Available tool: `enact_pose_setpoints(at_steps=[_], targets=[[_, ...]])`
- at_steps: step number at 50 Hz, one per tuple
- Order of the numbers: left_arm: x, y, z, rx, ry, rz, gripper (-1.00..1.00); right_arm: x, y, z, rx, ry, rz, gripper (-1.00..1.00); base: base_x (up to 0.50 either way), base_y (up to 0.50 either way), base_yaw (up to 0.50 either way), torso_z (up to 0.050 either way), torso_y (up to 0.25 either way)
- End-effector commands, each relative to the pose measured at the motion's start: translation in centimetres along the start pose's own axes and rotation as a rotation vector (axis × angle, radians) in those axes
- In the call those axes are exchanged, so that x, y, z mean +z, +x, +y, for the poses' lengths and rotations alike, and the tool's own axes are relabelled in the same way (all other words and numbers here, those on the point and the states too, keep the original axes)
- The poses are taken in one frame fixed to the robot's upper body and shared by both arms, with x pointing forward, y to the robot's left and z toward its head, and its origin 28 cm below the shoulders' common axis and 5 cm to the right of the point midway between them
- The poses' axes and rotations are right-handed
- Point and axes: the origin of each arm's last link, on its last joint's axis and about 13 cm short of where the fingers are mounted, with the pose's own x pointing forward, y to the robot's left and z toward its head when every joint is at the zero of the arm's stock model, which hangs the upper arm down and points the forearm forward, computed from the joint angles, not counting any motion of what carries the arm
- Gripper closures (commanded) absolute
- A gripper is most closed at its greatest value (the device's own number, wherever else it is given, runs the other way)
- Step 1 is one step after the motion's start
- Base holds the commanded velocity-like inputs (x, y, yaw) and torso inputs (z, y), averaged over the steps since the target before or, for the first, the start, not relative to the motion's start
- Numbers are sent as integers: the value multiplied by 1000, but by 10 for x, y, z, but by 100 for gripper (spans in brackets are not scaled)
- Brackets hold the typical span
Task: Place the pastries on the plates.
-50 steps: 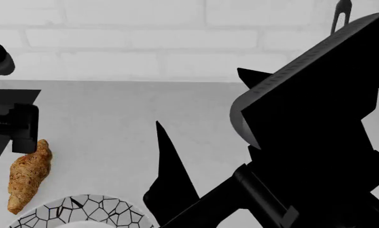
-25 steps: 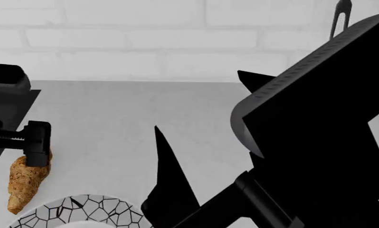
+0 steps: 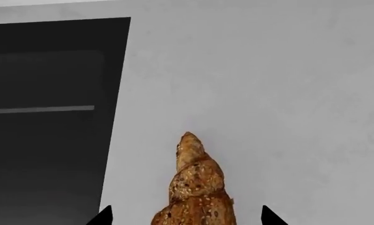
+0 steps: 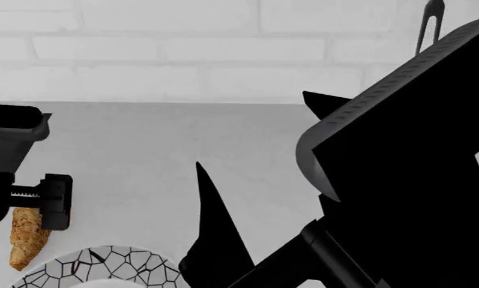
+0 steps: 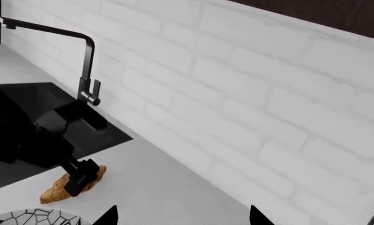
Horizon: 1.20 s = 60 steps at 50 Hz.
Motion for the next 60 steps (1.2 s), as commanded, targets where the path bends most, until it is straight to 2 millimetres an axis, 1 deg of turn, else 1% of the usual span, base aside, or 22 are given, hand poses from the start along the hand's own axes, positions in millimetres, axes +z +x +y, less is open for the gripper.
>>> enact_pose_setpoints(at_steps=[1,7,12,23,30,31,47,49,54,58,60], targets=[[-5,14,-5,-15,-9,23,-100,5,0,0,32,10,-28,-100,0,0,0,0,0],[-8,21,-2,-4,-20,44,-100,4,-1,1,31,10,-26,-100,0,0,0,0,0],[-16,29,-3,2,-19,74,-100,5,-2,1,33,9,-25,-100,0,0,0,0,0],[-25,34,-7,-5,-13,102,-100,5,-2,1,37,11,-23,-100,0,0,0,0,0],[-26,35,-8,-7,-13,104,-100,5,-1,1,40,12,-22,-100,2,0,0,0,0],[-26,35,-8,-5,-14,102,100,5,-1,1,40,13,-22,-100,0,0,0,0,0],[-25,35,-6,18,-28,81,100,5,-2,2,40,16,-22,-100,5,0,-2,0,0],[-21,35,-6,32,-26,40,100,5,-2,2,40,16,-23,-100,9,0,-3,0,0],[-2,29,-6,43,-35,-50,100,3,-1,3,41,20,-20,-100,9,0,-4,0,0],[13,10,-7,38,-31,-132,100,3,1,2,36,23,-23,-100,0,0,-2,0,0],[16,8,-6,42,-32,-143,100,3,2,1,33,27,-28,-100,0,0,0,0,0]])
